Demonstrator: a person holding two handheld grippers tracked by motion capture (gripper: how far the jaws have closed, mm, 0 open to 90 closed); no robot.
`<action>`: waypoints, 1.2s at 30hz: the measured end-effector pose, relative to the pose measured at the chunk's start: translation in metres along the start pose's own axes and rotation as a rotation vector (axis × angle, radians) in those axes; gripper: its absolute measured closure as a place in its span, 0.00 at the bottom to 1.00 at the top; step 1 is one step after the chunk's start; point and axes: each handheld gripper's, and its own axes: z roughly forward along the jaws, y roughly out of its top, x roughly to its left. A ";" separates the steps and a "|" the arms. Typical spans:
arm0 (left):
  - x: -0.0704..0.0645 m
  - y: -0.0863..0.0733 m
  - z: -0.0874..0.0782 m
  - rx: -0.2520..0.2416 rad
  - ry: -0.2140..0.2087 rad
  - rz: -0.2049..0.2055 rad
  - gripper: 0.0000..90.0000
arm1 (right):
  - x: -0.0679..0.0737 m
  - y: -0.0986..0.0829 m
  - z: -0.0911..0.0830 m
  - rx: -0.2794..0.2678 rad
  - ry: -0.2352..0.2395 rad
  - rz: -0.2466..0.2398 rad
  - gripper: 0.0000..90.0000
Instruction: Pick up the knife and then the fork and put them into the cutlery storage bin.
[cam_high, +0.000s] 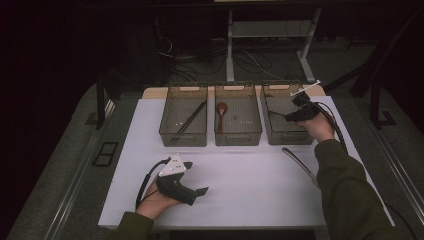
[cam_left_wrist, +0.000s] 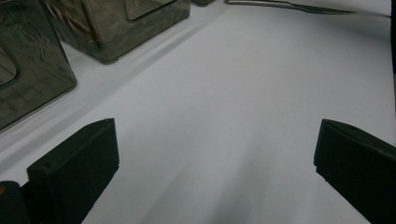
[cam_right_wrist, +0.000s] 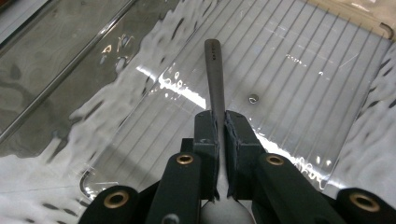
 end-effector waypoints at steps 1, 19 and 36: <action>0.000 0.000 0.000 0.000 0.000 0.000 0.00 | 0.000 0.000 0.000 0.003 -0.002 0.001 0.92; 0.000 0.000 0.000 0.000 0.001 0.001 0.00 | -0.005 -0.001 -0.022 -0.108 0.031 0.024 0.48; 0.000 0.000 0.000 0.004 0.007 0.001 0.00 | 0.013 -0.025 -0.076 -0.248 0.055 -0.024 0.37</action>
